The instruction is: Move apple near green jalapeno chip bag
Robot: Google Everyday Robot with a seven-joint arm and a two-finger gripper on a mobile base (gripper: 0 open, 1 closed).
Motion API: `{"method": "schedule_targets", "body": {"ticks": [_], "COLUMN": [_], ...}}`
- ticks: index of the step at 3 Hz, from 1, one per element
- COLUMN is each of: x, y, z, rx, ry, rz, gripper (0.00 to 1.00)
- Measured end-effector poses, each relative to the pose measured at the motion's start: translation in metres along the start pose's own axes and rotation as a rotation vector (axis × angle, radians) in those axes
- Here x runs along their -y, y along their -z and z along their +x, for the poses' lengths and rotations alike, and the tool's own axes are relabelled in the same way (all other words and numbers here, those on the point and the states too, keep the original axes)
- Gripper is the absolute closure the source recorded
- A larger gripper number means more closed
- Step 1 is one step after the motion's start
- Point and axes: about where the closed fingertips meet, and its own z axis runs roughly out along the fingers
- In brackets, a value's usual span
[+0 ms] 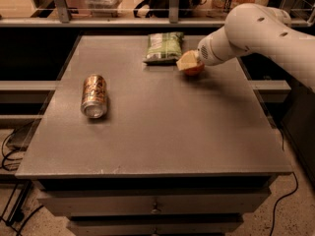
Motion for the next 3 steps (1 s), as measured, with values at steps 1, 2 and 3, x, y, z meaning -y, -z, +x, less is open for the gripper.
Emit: {"method": "schedule_targets", "body": {"ticks": [1, 2, 3], "x": [-0.0013, -0.0026, -0.0026], "y": [-0.0066, -0.0075, -0.0075], "z": [-0.004, -0.0036, -0.0036], "rx": [0.001, -0.001, -0.001], "ry": [-0.002, -0.001, -0.001], "rz": [-0.004, -0.006, -0.006], "gripper": [0.13, 0.0, 0.0]}}
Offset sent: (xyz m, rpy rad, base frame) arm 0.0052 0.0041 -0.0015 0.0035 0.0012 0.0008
